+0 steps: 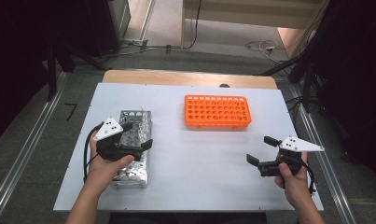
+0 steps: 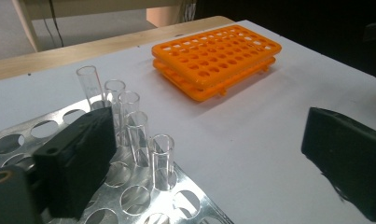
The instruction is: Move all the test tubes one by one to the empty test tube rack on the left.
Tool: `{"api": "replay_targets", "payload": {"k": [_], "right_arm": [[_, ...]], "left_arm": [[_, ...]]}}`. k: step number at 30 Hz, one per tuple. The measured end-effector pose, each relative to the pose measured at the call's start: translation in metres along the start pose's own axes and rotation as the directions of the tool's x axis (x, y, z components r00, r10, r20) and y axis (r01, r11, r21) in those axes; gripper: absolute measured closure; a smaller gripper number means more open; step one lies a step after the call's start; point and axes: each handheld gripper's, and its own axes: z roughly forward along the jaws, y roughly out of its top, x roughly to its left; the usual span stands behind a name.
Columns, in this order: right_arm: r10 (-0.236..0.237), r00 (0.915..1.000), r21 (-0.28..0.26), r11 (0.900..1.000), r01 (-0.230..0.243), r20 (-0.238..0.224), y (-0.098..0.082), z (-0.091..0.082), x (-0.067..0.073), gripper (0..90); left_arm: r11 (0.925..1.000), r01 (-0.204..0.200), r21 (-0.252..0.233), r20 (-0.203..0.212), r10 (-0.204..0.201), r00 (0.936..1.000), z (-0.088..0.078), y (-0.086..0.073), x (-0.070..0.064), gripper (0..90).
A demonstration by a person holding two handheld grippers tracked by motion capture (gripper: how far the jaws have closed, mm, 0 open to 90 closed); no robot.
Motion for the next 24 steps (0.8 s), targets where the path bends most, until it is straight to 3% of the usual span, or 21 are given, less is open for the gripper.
{"api": "replay_targets", "payload": {"k": [6,24], "right_arm": [[-0.002,1.0,0.005,1.0,0.002,0.004,0.0,0.0,0.001,0.0],[0.001,1.0,0.01,1.0,-0.001,0.005,-0.003,0.001,-0.004,0.0]], "left_arm": [[0.9991,-0.003,-0.043,0.042,0.005,0.9991,-0.008,-0.003,-0.001,0.0],[0.9964,0.037,-0.077,-0.003,-0.037,0.9993,-0.036,-0.026,0.006,0.0]]}}
